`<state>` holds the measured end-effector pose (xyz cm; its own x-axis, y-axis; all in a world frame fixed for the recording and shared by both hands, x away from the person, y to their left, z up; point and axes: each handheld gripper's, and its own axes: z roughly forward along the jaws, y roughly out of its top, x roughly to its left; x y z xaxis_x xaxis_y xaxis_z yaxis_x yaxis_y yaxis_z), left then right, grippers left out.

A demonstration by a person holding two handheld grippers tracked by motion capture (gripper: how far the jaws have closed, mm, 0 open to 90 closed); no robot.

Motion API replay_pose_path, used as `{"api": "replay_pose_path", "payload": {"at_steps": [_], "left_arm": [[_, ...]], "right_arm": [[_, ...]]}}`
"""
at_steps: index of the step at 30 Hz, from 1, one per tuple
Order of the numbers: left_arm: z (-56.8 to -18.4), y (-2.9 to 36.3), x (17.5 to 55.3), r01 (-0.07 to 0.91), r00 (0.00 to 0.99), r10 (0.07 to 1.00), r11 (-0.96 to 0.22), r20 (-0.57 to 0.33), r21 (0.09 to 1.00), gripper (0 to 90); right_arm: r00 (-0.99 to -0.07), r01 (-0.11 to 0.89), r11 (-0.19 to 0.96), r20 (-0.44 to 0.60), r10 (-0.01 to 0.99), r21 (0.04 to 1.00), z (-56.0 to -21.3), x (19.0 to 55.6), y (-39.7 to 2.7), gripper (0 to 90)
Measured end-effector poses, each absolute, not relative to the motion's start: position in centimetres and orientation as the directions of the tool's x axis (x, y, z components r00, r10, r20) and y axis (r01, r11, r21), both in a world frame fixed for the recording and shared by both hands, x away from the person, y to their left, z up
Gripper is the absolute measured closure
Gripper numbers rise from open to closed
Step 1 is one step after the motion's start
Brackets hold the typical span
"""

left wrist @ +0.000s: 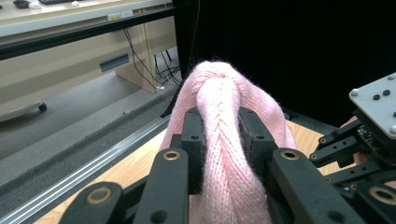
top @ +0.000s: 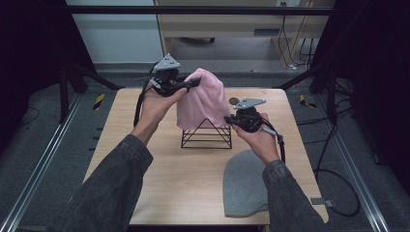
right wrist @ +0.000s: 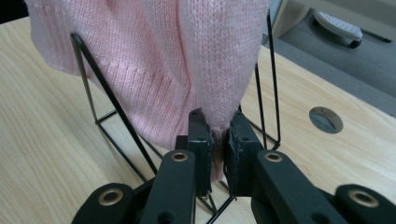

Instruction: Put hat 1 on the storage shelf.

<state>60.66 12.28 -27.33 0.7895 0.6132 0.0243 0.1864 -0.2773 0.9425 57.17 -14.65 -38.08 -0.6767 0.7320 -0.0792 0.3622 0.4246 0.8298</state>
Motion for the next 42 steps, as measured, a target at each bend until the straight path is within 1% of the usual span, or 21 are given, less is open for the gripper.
{"api": "replay_pose_path", "payload": {"at_steps": [12, 25, 42], "left_arm": [[-28.7, 11.5, 60.5, 0.197, 0.805, 0.592, -0.307, 0.025, 0.931, 74.1], [-29.8, 11.6, 59.7, 0.202, 0.819, 0.573, -0.335, 0.029, 0.920, 73.1], [-32.1, 11.4, 59.6, 0.229, 0.831, 0.556, -0.387, 0.028, 0.893, 72.6]], "right_arm": [[-0.672, 0.384, 0.436, -0.077, 0.736, 0.814, -39.8, 56.9, -15.2, 82.0], [-0.663, 0.411, 0.438, -0.068, 0.745, 0.799, -41.1, 56.6, -15.5, 82.1], [-0.658, 0.451, 0.444, -0.048, 0.752, 0.774, -43.2, 56.5, -16.3, 82.0]]}}
